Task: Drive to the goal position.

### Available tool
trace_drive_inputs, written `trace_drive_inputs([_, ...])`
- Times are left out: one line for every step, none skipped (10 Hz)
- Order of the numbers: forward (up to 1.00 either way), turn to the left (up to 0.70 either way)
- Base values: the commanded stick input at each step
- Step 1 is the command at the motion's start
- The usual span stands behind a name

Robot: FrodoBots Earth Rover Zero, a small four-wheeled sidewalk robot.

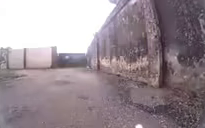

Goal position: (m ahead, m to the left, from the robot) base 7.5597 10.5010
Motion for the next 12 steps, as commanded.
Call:
trace_drive_inputs([0.7,0.0])
trace_drive_inputs([0.7,0.0])
trace_drive_inputs([0.7,0.0])
trace_drive_inputs([0.7,0.0])
trace_drive_inputs([0.7,0.0])
trace_drive_inputs([0.7,0.0])
trace_drive_inputs([0.7,0.0])
trace_drive_inputs([0.7,0.0])
trace_drive_inputs([0.7,0.0])
trace_drive_inputs([0.7,0.0])
trace_drive_inputs([0.7,0.0])
trace_drive_inputs([0.7,0.0])
